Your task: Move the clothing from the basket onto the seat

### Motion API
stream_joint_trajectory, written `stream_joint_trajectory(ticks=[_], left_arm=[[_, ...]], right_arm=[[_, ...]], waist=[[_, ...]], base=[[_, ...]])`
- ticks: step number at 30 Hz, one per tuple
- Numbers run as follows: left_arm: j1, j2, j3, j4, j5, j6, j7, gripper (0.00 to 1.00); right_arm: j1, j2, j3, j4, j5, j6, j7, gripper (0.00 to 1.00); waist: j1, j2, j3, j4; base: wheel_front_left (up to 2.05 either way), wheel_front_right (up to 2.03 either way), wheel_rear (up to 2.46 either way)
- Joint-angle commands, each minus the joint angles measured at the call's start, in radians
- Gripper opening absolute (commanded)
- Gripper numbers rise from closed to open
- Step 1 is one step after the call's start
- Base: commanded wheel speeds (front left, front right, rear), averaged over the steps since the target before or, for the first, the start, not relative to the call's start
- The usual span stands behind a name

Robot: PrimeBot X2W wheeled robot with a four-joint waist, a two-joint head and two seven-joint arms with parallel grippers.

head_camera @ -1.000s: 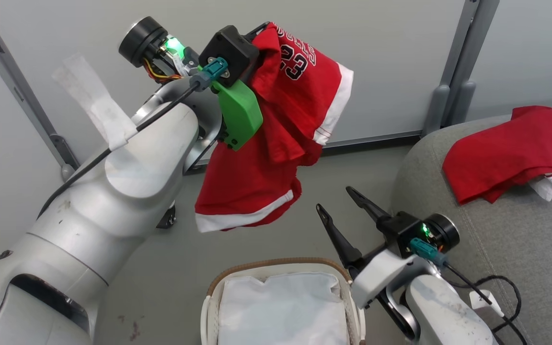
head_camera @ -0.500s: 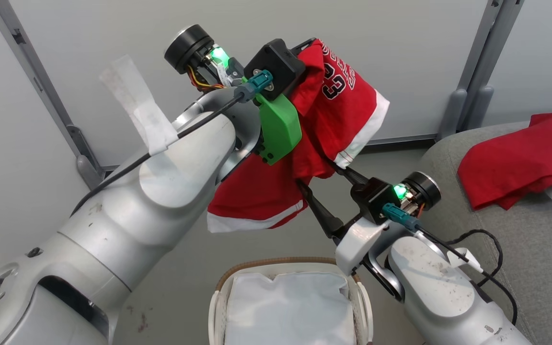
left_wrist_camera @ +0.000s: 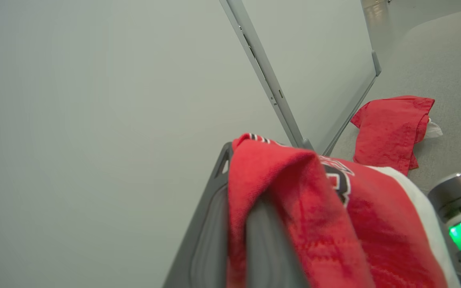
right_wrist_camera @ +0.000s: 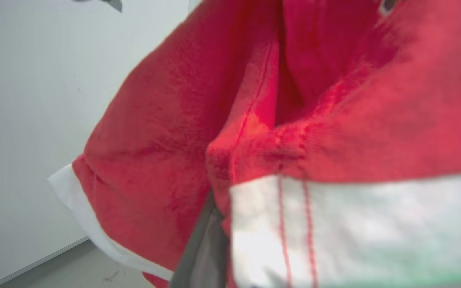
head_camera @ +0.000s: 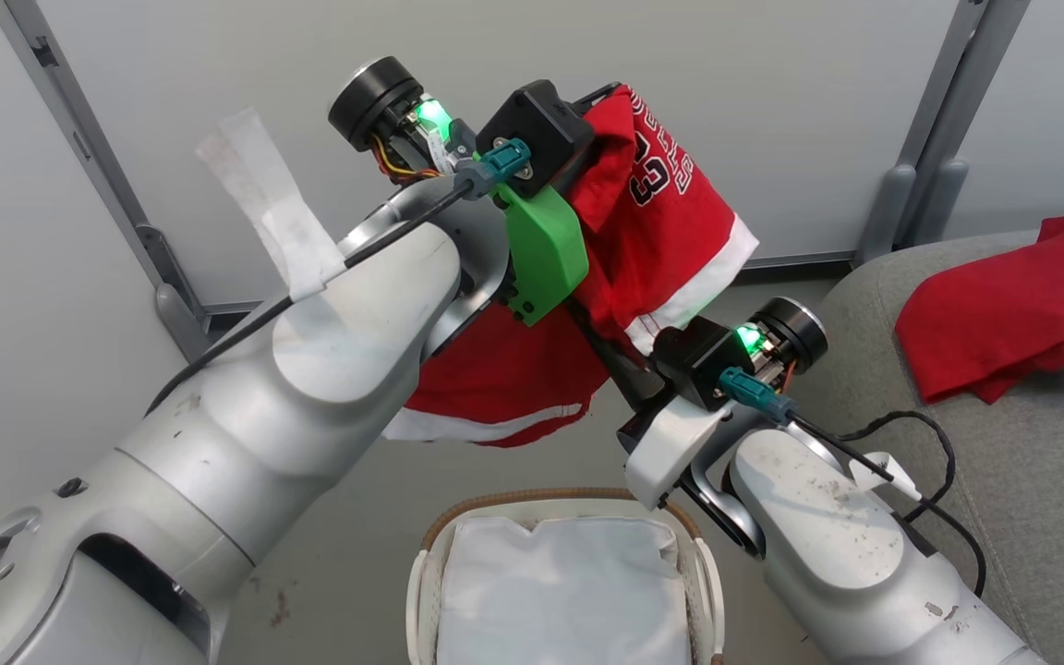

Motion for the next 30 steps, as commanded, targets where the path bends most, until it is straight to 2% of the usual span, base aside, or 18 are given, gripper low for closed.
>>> stream_joint_trajectory(ticks=[1, 11, 12, 13, 14, 15, 22, 30], left_arm=[[0.013, 0.010, 0.004, 0.004, -0.009, -0.002, -0.006, 0.00], [0.068, 0.036, 0.019, 0.012, -0.045, 0.009, -0.037, 0.02], [0.081, 0.037, 0.021, 0.010, -0.052, 0.009, -0.046, 0.22], [0.094, 0.037, 0.023, 0.009, -0.061, 0.008, -0.053, 0.35], [0.110, 0.039, 0.026, 0.008, -0.070, 0.008, -0.063, 0.62], [0.121, 0.041, 0.028, 0.007, -0.078, 0.007, -0.072, 0.99], [0.236, 0.046, 0.050, -0.003, -0.103, 0.032, -0.140, 1.00], [0.383, 0.047, 0.098, -0.040, -0.117, 0.055, -0.163, 1.00]], right_arm=[[-0.005, -0.003, -0.001, -0.007, 0.003, -0.001, 0.000, 0.00], [-0.001, -0.003, -0.043, -0.029, -0.022, -0.001, 0.000, 0.00], [0.000, -0.003, -0.049, -0.030, -0.026, -0.001, 0.000, 0.00], [0.001, -0.004, -0.054, -0.031, -0.029, -0.001, 0.000, 0.00], [0.002, -0.004, -0.060, -0.031, -0.033, -0.001, 0.000, 0.00], [0.003, -0.003, -0.066, -0.031, -0.038, -0.001, 0.000, 0.00], [0.017, -0.003, -0.138, -0.019, -0.075, -0.001, 0.000, 0.00], [0.038, -0.003, -0.231, -0.013, -0.114, -0.001, 0.000, 0.00]], waist=[[0.0000, 0.0000, 0.002, -0.002], [0.0000, 0.0000, 0.016, -0.015], [0.0000, 0.0000, 0.018, -0.016], [0.0000, 0.0000, 0.018, -0.017], [0.0000, 0.0000, 0.019, -0.018], [0.0000, 0.0000, 0.020, -0.018], [0.0000, 0.0000, 0.029, -0.018], [0.0000, 0.0000, 0.038, -0.017]], base=[[0.00, 0.00, 0.00], [0.00, 0.00, 0.00], [0.00, 0.00, 0.00], [0.00, 0.00, 0.00], [0.00, 0.00, 0.00], [0.00, 0.00, 0.00], [0.00, 0.00, 0.00], [0.00, 0.00, 0.00]])
